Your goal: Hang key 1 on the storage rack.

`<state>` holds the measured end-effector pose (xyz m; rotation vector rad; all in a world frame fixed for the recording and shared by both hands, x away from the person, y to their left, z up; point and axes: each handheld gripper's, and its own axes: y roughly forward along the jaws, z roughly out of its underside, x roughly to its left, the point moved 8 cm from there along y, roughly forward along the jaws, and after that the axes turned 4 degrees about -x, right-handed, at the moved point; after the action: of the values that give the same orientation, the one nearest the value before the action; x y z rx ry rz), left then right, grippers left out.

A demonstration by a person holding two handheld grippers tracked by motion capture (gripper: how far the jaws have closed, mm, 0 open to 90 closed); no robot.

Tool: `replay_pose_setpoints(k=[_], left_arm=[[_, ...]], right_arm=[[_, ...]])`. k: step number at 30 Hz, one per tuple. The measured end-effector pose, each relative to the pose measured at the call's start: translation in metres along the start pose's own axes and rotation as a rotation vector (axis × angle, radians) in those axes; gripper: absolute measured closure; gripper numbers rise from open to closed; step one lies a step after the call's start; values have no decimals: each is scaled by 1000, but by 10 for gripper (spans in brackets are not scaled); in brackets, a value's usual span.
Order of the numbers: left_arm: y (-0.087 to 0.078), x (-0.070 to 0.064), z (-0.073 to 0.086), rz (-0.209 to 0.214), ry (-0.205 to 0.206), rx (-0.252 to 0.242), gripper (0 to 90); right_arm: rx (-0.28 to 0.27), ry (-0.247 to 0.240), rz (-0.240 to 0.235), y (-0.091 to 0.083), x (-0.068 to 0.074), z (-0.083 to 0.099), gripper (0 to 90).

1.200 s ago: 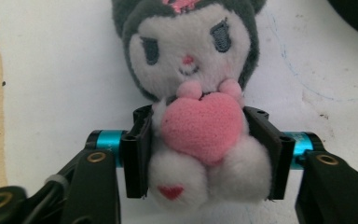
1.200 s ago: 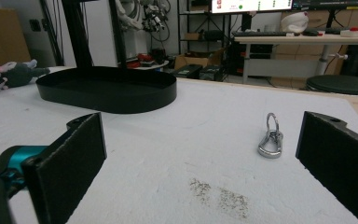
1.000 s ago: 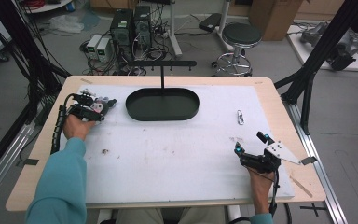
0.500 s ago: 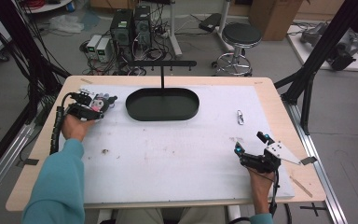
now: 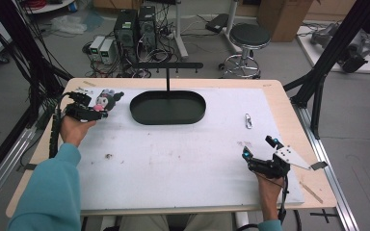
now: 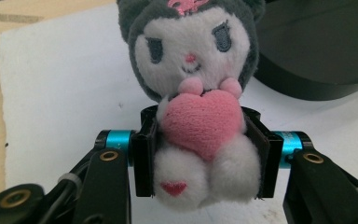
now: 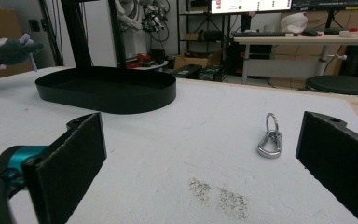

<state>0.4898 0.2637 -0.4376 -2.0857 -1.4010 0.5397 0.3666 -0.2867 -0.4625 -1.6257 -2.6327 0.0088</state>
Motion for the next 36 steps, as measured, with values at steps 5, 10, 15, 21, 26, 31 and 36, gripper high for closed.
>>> replay_pose_setpoints(k=[5,10,15,21,26,31,36], left_arm=[[-7,-6,-8,20,21,-22,537],[-16,-13,-21,42,47,-56,537],[-21,-17,-27,59,55,-66,536],[-29,-27,-39,91,66,-87,536],[-34,-38,-51,111,87,-108,536],[-37,-47,-61,127,95,-127,536],[-39,-55,-70,135,110,-142,536]], right_arm=[[3,1,0,0,0,0,8],[4,2,1,0,1,0,8],[4,1,1,0,1,0,8],[3,-1,0,0,0,0,8],[4,1,1,0,1,0,8],[4,2,0,0,1,0,8],[3,-1,1,0,0,0,8]])
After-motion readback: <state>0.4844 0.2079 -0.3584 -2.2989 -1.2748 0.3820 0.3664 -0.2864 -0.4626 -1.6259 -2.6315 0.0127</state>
